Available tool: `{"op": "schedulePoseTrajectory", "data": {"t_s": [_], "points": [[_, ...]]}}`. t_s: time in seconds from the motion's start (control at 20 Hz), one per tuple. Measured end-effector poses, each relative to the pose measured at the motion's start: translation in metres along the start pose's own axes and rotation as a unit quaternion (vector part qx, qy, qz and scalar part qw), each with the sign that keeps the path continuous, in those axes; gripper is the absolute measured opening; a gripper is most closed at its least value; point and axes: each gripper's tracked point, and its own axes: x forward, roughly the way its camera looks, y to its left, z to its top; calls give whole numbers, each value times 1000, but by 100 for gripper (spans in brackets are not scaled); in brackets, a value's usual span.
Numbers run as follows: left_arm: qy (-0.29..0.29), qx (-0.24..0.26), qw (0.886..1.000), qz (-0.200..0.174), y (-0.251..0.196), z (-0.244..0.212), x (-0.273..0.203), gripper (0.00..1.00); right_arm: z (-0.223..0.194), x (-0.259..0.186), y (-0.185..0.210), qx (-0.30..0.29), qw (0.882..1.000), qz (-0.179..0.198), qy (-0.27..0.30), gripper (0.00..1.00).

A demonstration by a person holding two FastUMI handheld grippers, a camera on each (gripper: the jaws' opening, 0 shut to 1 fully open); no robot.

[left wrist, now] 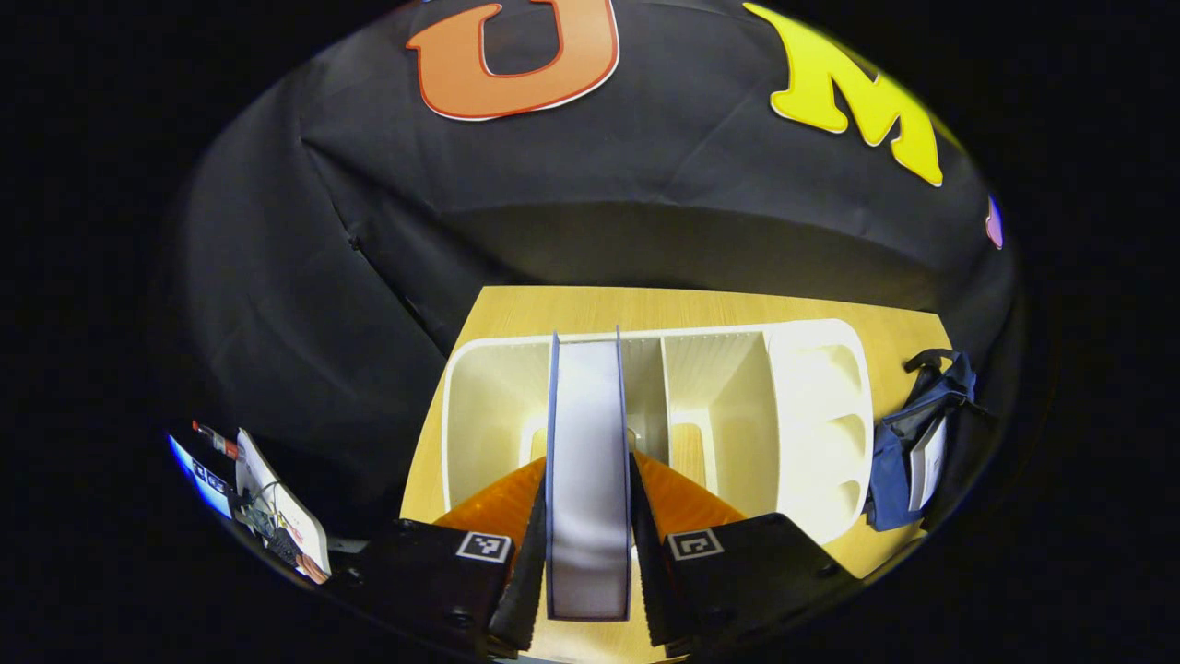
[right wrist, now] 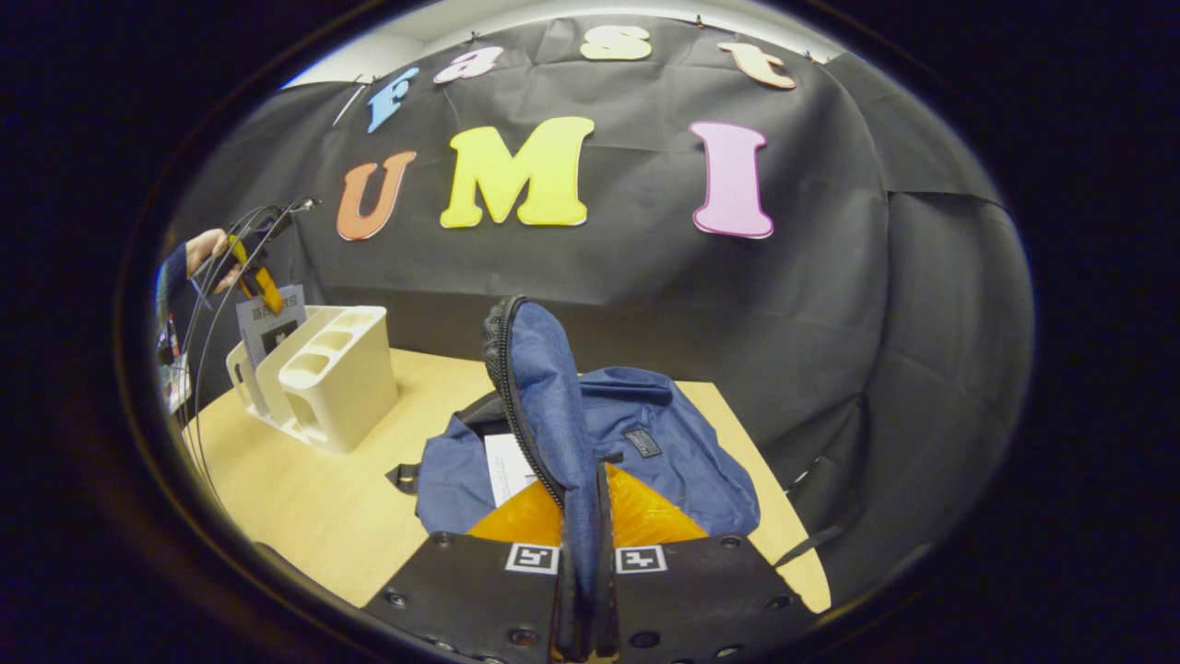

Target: Open the schoolbag, grab two books from the bookshelf and put them into the schoolbag.

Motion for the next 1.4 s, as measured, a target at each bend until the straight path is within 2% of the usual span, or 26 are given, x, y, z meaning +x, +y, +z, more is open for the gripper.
{"op": "schedulePoseTrajectory", "data": {"t_s": [0.2,0.4,0.85,1.2,1.4], "points": [[3,-13,1000,1,-2,-17,-18,41,-5,-1,0,7,1000,0,-1,8],[-17,-3,1000,5,-7,-34,-44,40,-10,-3,3,1,1000,-2,0,8],[-77,-20,996,-30,-14,-96,-124,40,-11,1,9,0,1000,-4,4,8],[-100,-80,991,-47,7,-155,-156,40,-13,3,12,-1,1000,-5,9,8],[-99,-120,984,-82,6,-186,-165,40,-16,4,15,3,1000,-1,14,8]]}}
